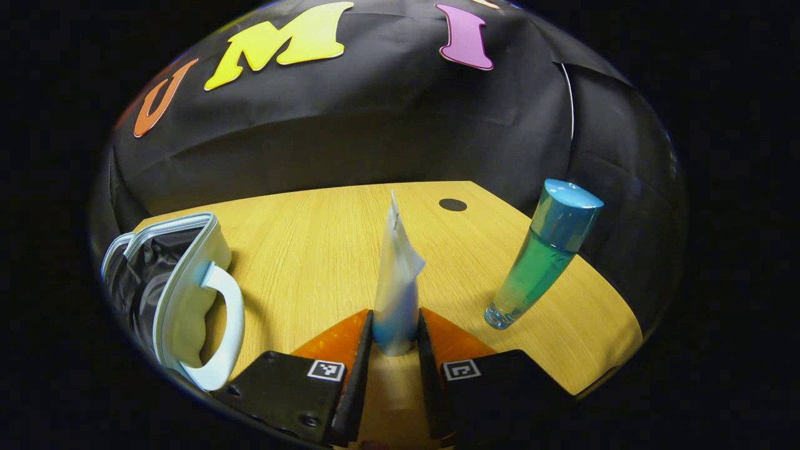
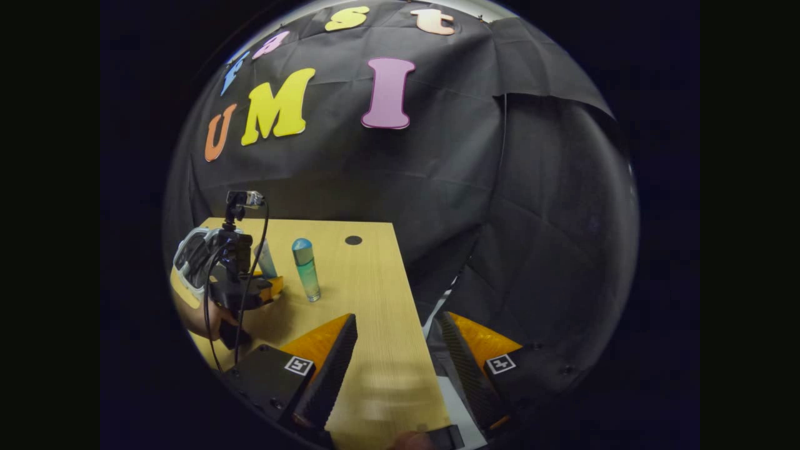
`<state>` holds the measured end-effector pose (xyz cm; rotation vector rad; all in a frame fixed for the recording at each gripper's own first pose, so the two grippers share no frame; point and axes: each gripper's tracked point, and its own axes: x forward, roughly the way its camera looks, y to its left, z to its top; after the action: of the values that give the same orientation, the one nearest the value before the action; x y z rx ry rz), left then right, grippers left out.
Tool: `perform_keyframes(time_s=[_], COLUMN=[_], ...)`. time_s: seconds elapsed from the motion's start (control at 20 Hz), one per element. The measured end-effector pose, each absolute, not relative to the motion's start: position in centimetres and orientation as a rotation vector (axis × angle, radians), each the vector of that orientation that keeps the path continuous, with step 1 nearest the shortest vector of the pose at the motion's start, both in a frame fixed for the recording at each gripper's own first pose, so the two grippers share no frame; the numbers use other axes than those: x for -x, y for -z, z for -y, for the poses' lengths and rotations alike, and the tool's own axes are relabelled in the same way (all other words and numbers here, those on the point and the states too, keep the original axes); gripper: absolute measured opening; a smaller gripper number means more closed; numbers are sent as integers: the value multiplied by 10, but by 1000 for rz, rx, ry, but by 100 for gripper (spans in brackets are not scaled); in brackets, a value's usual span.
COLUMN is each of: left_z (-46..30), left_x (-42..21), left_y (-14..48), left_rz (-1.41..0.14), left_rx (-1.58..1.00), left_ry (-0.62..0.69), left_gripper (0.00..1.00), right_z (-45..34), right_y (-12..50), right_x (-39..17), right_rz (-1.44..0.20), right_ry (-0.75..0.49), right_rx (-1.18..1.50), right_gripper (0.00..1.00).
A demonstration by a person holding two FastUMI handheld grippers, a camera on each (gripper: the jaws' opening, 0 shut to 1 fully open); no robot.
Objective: First open the suitcase, pack the skin care products into it, and then close the suitcase.
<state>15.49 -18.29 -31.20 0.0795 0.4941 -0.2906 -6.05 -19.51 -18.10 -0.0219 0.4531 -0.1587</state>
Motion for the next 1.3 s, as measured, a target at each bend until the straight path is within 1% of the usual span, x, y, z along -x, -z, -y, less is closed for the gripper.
perform_keyframes(time_s=[0.2,0.25,0.3,0.45,0.5,0.6,0.75,0.85,1.05,1.2,1.25,1.3], left_z=[178,177,173,152,145,125,92,65,12,-25,-37,-50], left_x=[-146,-140,-134,-110,-99,-79,-55,-46,-37,-32,-30,-29], left_y=[285,274,264,237,229,213,189,175,155,148,148,147], left_rz=[-463,-456,-450,-455,-464,-477,-479,-470,-453,-454,-458,-461], left_rx=[-56,-54,-53,-28,-13,8,29,22,31,43,47,47], left_ry=[324,338,347,328,319,289,229,180,70,1,-19,-35], left_gripper=[40,32,39,39,39,39,39,39,39,39,39,39], right_z=[179,172,165,135,122,98,69,60,51,43,41,38], right_y=[184,184,189,200,205,217,240,261,287,297,300,304], right_x=[48,44,39,21,14,-3,-34,-53,-81,-101,-106,-111], right_rz=[-447,-444,-445,-446,-443,-443,-463,-509,-564,-591,-599,-607], right_ry=[123,105,87,12,-19,-75,-120,-122,-98,-89,-90,-88], right_rx=[24,16,9,-4,-2,1,-21,-22,-108,-139,-144,-144], right_gripper=[82,81,82,81,82,81,82,82,82,82,81,76])
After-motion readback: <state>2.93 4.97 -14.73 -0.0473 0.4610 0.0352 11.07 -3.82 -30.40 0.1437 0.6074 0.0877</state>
